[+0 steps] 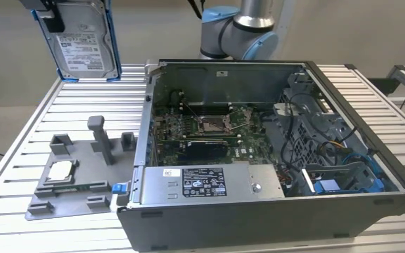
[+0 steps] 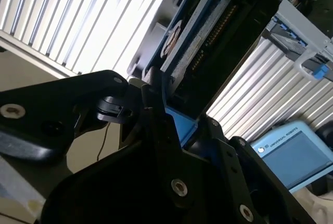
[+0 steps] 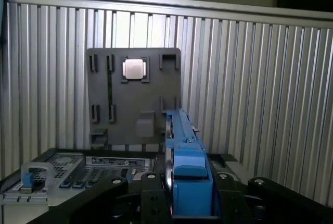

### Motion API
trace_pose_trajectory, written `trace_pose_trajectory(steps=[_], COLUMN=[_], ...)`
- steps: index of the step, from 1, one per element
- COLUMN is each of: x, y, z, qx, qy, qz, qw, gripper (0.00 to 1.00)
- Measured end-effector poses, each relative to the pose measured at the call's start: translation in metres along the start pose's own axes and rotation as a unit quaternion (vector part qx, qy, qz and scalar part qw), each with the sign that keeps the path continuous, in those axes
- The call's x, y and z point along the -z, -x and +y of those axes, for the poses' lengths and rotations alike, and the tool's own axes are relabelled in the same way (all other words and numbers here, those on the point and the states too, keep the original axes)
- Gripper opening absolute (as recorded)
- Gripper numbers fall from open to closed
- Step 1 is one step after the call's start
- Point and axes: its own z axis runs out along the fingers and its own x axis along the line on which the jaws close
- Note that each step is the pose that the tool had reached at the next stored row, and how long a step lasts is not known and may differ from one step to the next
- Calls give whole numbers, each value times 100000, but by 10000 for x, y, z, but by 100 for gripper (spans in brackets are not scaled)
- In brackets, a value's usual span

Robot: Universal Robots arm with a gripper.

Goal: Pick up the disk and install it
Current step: 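Pick up the disk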

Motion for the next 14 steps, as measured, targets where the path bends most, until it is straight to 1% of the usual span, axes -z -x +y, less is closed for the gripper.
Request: trace_pose_trajectory(steps=[8, 11, 14], x=[-5, -7, -8], y=[-27, -38, -49], z=[-364, -500, -622], qx=[-60, -73, -43], qy=[828, 987, 1000], qz=[-45, -79, -133], qw=[99997, 99995, 99995], gripper=[0, 0, 0])
